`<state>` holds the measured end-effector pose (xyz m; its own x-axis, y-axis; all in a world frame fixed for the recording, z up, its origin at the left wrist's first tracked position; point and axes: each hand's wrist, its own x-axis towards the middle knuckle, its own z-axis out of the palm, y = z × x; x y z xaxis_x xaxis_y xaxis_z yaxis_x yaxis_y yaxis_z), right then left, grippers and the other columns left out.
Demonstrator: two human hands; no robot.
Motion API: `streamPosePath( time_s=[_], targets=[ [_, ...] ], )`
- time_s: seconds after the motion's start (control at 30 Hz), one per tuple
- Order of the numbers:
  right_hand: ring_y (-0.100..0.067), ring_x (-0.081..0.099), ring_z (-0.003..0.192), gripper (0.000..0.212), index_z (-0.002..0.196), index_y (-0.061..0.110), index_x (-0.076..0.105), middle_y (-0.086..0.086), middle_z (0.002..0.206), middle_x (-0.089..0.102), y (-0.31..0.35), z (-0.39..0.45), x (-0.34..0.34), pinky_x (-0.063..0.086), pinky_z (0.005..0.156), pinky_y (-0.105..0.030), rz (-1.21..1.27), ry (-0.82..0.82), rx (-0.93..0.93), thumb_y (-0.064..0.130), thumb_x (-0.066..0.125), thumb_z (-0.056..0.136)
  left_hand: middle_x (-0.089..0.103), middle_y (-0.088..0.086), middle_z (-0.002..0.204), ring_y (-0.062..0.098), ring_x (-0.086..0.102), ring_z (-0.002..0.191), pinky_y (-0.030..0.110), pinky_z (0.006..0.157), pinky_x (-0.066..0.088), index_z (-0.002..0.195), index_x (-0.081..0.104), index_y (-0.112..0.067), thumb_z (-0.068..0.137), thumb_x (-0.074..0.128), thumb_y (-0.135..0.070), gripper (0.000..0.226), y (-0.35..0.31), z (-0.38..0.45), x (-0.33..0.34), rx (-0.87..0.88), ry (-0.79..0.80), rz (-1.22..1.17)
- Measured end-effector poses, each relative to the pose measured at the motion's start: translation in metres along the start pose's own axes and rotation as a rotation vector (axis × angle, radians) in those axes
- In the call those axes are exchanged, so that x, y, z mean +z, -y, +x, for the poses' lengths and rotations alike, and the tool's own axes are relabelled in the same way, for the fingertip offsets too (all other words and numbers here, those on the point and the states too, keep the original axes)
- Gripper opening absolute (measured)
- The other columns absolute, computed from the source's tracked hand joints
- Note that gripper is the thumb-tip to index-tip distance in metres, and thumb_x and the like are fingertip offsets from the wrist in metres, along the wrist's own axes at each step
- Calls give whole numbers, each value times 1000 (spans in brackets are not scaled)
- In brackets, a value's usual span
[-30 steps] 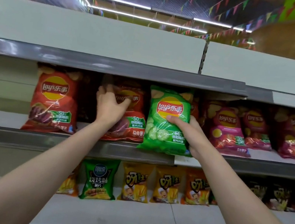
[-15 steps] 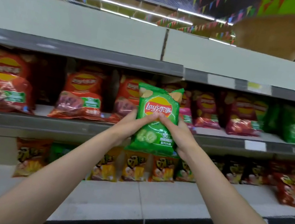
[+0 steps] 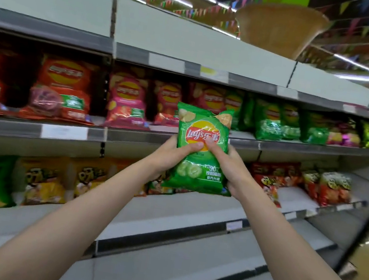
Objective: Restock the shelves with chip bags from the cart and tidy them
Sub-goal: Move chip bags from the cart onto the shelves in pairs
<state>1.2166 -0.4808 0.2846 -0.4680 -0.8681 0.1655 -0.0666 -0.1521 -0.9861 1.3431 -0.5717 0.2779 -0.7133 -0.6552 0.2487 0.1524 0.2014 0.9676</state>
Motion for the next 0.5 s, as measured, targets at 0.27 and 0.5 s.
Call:
streamPosePath(
  time_s=[0.27, 0.5],
  targets=[
    [-20, 68, 97, 61, 129, 12, 43, -7, 114, 65, -8, 13, -86, 58, 77, -35, -50, -108, 29, 43, 68, 84, 70, 4, 112, 19, 70, 98, 38, 89, 55, 114, 59, -25, 89, 65, -32, 26, 9, 60, 71, -27, 50, 39],
    [-18, 64, 106, 60, 130, 16, 44, -4, 123, 62, -11, 72, -148, 54, 90, -39, -175, -146, -3, 47, 67, 84, 68, 3, 115, 21, 69, 98, 45, 91, 54, 133, 46, -17, 66, 77, -54, 83, 28, 151, 107, -12, -9, 60]
  ],
)
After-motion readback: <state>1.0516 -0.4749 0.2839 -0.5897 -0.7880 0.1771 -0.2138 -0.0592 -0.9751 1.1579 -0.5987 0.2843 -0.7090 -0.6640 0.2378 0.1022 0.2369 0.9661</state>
